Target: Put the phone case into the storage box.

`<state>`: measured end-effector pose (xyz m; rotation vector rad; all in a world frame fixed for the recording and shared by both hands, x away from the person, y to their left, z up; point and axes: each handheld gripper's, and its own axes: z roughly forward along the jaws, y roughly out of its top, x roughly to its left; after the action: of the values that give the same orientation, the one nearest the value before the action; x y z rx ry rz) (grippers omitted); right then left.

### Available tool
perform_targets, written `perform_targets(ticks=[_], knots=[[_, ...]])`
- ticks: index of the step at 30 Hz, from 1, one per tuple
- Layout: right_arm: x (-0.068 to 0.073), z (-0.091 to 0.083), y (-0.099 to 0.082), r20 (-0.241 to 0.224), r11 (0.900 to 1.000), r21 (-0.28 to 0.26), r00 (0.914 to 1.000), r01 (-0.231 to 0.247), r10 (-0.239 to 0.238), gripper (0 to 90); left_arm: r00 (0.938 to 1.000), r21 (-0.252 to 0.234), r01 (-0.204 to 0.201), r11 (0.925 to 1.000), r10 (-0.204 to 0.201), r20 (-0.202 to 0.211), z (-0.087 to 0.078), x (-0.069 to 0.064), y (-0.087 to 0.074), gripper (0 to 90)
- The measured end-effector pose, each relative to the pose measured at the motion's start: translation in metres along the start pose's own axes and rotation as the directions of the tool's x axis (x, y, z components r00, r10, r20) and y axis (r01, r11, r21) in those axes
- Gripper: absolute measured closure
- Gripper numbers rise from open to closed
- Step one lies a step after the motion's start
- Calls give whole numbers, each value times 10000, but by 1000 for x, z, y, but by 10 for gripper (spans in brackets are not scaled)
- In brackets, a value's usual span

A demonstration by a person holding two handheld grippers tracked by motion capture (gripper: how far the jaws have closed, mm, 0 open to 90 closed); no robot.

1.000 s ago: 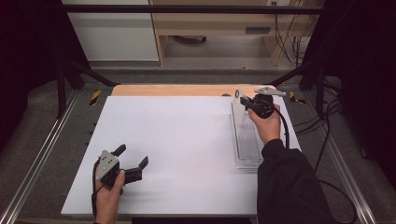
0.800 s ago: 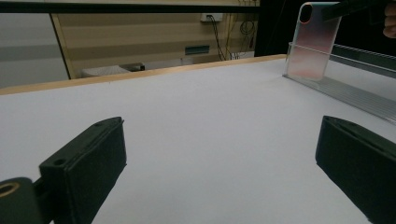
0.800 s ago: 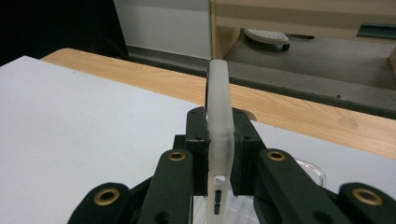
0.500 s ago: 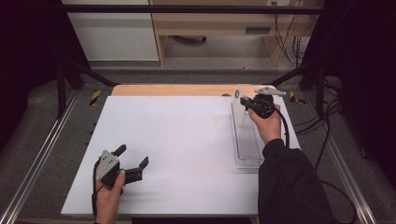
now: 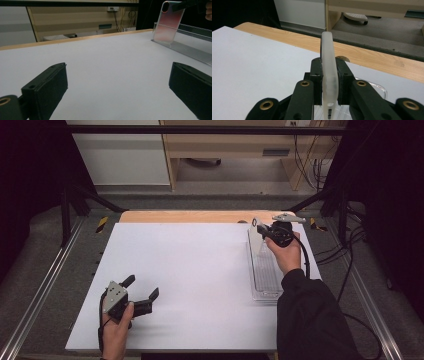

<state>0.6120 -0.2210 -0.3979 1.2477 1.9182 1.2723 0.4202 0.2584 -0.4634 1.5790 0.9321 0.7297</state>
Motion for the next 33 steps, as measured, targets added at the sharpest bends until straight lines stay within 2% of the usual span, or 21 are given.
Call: perform_targets(ticks=[8, 16, 18, 21, 29, 33], knots=[[1, -1, -1, 29, 9999, 112, 10000, 19, -19, 767, 10000, 10, -4, 10000, 4, -6, 0, 0, 0, 17], [-4, -5, -5, 167, 9996, 230, 9997, -154, 151, 716, 10000, 21, -9, 10000, 9, 4, 0, 0, 0, 16], [-5, -5, -6, 280, 9992, 309, 9993, -237, 229, 677, 10000, 8, 8, 10000, -8, 4, 0, 0, 0, 17], [-5, -8, -6, 458, 9985, 464, 9986, -291, 269, 671, 10000, 1, 7, 10000, -7, 7, 0, 0, 0, 17], [-6, -10, -3, 1100, 9954, 947, 9939, -159, 54, 707, 10000, 20, -33, 10000, 33, 23, 0, -1, 0, 17], [-8, -6, -4, 1453, 9923, 1203, 9893, -286, 109, 705, 10000, 12, -7, 10000, 7, 9, 0, 0, 0, 18]])
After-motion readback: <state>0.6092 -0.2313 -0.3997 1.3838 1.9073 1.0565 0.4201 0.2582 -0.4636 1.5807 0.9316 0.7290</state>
